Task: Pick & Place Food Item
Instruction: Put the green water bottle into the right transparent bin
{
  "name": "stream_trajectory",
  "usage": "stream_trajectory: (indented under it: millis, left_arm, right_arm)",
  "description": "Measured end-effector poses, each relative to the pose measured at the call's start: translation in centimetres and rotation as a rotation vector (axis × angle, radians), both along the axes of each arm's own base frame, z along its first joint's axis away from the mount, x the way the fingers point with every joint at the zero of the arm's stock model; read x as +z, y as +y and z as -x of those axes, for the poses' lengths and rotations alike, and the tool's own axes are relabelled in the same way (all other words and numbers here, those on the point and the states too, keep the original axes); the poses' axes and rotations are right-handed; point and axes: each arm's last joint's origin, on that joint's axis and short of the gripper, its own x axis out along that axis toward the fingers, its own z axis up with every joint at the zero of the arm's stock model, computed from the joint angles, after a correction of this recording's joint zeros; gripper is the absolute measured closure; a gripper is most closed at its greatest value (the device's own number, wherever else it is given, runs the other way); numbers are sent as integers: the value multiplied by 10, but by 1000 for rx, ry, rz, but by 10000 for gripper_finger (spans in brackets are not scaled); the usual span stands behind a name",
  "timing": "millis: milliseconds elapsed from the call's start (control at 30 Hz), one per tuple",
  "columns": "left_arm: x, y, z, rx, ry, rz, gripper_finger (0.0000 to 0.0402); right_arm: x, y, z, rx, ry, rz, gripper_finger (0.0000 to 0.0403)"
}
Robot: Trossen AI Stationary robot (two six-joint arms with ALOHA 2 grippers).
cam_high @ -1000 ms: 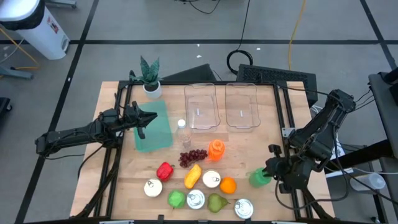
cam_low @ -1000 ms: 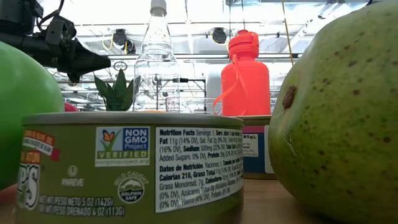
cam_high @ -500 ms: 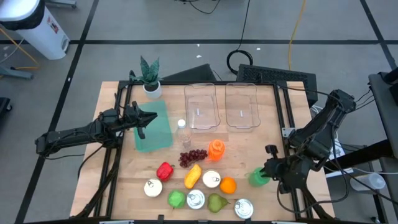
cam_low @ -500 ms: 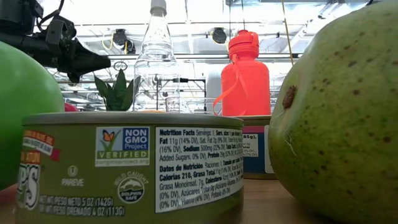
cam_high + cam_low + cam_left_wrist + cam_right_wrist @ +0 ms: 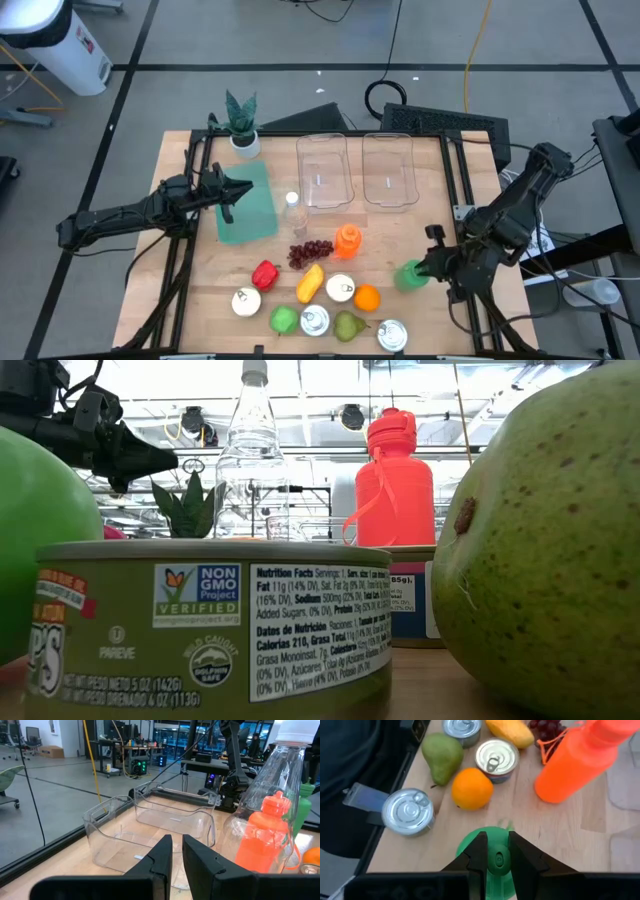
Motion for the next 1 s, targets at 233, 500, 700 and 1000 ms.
stream_trajectory:
  millis: [233, 500, 700, 1000]
  left_arm:
    - [0, 0, 0, 0, 2, -4, 352]
    - [0, 0, 0, 0, 3, -8, 352]
    - [0, 0, 0, 0, 3, -8, 352]
    - [0, 1, 0, 24, 3, -8, 352]
  right_arm:
    - [20, -8, -3, 6, -55, -9, 359]
    - [61, -27, -9, -45, -116, -9, 359]
    - [91, -53, -18, -175, -130, 3, 359]
    - [149, -96, -31, -339, -180, 52, 359]
